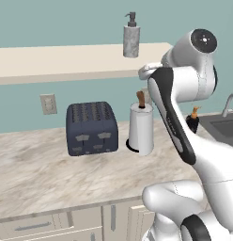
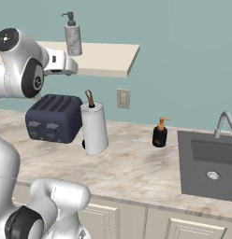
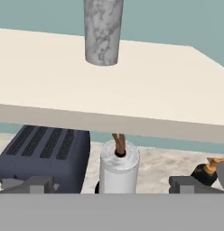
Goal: Locate and retrieve the soap dispenser and soap dispenser from the cabinet. Place them next to the sink.
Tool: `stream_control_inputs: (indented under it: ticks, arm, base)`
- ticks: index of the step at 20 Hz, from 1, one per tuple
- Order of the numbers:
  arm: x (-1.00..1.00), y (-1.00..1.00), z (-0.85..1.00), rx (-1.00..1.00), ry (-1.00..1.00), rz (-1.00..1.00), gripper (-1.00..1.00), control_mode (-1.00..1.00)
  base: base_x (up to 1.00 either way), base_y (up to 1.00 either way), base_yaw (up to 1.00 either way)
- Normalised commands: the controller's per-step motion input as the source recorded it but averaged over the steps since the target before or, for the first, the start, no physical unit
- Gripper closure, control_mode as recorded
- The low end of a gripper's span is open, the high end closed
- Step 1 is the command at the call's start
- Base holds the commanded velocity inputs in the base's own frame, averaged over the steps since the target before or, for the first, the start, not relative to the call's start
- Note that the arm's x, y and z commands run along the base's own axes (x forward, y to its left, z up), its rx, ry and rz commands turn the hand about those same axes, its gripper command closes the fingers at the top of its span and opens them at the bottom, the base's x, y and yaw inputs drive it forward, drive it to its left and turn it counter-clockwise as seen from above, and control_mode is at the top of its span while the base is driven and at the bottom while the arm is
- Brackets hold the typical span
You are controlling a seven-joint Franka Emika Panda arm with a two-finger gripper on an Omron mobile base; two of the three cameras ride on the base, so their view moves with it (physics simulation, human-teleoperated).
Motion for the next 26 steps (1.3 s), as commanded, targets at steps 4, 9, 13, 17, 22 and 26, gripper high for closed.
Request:
stream_control_inputs:
  ticks: [4,9,13,17,22,26]
  arm:
    - [0.2,0.43,0.29,-0.13,0.0,0.23,-1.0,-1.0]
    - [0.03,0.17,0.21,-0.09,-0.08,0.08,-1.0,-1.0]
    - [0.14,-0.02,-0.01,0.01,-0.02,-0.04,-1.0,-1.0]
    - [0.21,-0.11,0.0,0.13,-0.08,-0.17,-1.0,-1.0]
    - [0.03,-0.06,0.0,0.16,-0.14,-0.16,-1.0,-1.0]
    - [0.1,0.0,0.0,0.0,-0.01,-0.01,-1.0,-1.0]
  base:
    - [0.0,0.0,0.0]
    - [0.0,0.0,0.0]
    - [0.0,0.0,0.0]
    - [0.0,0.0,0.0]
    - [0.0,0.0,0.0]
    - [0.0,0.0,0.0]
